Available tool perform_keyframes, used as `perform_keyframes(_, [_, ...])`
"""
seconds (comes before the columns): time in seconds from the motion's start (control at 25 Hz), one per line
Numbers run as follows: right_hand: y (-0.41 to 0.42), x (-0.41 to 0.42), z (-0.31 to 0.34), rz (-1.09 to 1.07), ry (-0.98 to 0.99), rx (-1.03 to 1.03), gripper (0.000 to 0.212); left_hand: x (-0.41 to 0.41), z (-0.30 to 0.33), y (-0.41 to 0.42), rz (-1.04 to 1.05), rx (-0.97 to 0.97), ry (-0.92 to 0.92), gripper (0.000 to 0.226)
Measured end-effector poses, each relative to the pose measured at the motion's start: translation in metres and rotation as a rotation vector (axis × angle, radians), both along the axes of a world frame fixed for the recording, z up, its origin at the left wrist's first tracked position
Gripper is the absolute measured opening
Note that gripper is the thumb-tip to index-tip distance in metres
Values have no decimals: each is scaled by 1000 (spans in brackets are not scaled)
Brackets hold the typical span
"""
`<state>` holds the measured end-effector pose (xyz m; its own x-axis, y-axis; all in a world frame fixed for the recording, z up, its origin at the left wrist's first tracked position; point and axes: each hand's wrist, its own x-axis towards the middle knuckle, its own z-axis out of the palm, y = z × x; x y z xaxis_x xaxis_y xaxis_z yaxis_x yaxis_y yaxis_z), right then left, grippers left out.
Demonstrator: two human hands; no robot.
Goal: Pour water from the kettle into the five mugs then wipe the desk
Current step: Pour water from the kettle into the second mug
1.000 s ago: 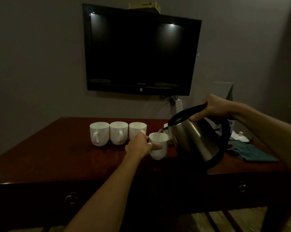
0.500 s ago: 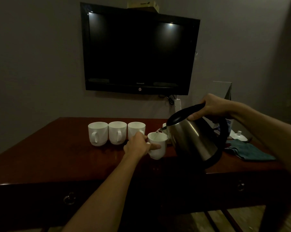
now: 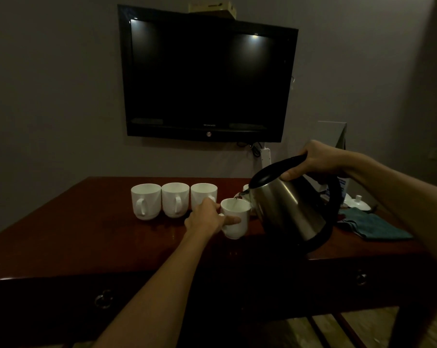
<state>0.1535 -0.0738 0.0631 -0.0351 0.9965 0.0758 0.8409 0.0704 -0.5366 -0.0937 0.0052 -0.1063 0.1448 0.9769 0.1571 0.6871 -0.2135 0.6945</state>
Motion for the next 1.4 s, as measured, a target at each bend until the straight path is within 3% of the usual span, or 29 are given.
perform_keyframes(1.4, [4,-5,1,17,-36,7,38,-2,4,-5,-13,-11,-22,64])
